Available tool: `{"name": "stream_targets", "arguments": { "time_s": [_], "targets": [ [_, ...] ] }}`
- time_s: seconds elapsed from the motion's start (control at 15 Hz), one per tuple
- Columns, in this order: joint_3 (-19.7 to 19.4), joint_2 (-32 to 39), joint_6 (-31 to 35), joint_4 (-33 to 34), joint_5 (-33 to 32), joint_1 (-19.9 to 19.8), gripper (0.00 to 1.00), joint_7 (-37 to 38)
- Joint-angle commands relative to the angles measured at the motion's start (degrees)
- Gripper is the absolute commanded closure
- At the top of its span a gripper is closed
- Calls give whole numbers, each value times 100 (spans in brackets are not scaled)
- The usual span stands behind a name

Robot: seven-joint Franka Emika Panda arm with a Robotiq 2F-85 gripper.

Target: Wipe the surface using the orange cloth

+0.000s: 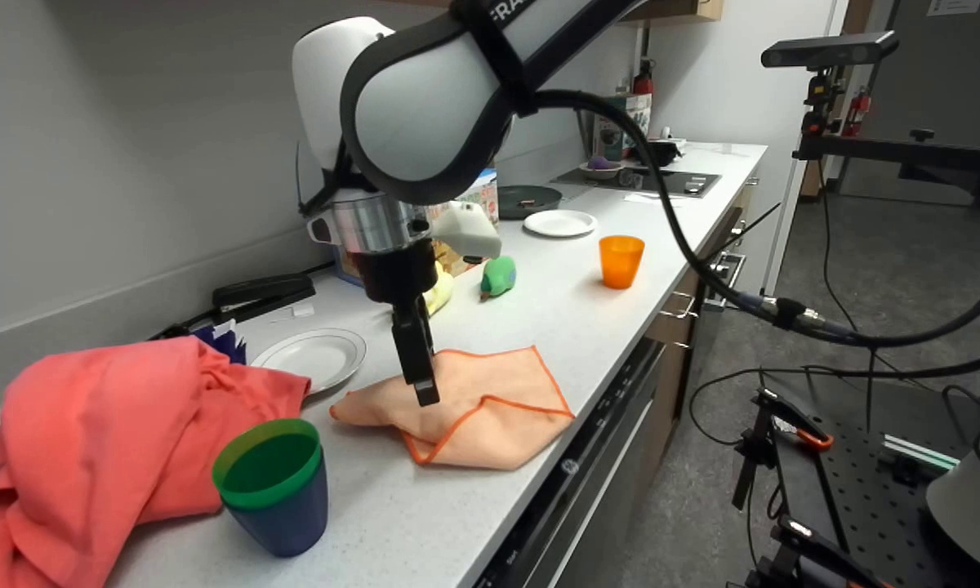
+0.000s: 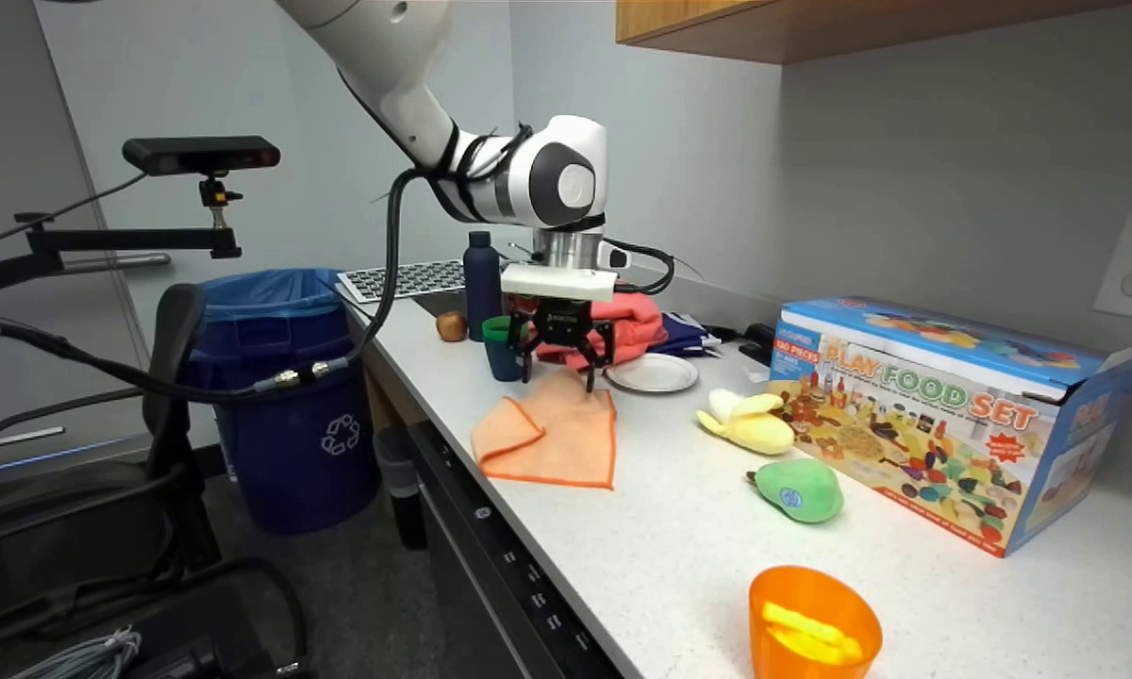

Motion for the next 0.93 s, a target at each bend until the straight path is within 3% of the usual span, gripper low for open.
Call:
{"name": "stream_targets", "arguments": {
  "time_s": [0.0, 0.2, 0.27, 0.67, 0.8, 0.87],
  "targets": [
    [45, 418, 155, 536, -255, 72, 0, 70],
    [143, 674, 51, 851, 94, -25, 0, 94],
    [160, 428, 161, 518, 205, -106, 0, 79],
    [147, 229, 148, 265, 574, -244, 0, 97],
    [141, 166, 204, 183, 632, -277, 26, 80],
    [145, 127, 231, 129, 665, -296, 34, 66]
  ]
}}
